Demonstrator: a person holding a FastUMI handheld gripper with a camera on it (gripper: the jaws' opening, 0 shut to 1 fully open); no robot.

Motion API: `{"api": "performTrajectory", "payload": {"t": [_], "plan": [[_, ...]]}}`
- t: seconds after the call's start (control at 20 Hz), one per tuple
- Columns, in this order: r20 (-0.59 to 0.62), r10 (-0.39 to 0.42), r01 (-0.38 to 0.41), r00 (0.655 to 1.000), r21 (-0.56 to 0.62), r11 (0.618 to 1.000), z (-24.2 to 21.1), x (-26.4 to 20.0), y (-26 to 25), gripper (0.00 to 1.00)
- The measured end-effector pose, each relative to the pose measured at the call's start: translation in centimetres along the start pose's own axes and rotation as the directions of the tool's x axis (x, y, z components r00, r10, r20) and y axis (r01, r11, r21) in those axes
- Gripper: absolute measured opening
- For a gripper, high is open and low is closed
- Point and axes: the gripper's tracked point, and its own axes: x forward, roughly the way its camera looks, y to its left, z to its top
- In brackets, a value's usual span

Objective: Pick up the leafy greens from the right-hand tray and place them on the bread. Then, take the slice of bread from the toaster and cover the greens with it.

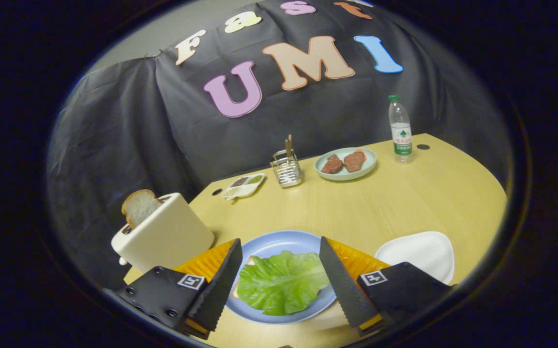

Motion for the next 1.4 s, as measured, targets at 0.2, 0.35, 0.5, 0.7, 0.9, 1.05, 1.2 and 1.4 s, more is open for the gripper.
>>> {"api": "performTrajectory", "payload": {"t": [0.2, 0.35, 0.5, 0.7, 0.9, 1.05, 1.2, 1.4], "plan": [[-0.005, 0.113, -0.113, 0.994, -0.045, 0.993, 1.7, -1.5, 6.2, 1.00], [-0.033, 0.202, -0.204, 0.979, -0.082, 0.976, 2.4, -2.5, 11.6, 1.00], [-0.046, 0.240, -0.245, 0.970, -0.158, 0.957, 3.3, -3.0, 16.7, 1.00], [-0.065, 0.267, -0.274, 0.962, -0.231, 0.933, 3.8, -2.4, 22.2, 1.00], [-0.089, 0.291, -0.305, 0.952, -0.286, 0.908, 3.1, -0.4, 27.3, 1.00], [-0.088, 0.278, -0.292, 0.956, -0.299, 0.908, 2.5, 1.3, 29.4, 1.00], [-0.101, 0.253, -0.272, 0.962, -0.269, 0.924, 1.5, 3.3, 30.5, 1.00], [-0.116, 0.205, -0.231, 0.972, -0.302, 0.925, 0.3, 5.4, 30.8, 0.97]]}}
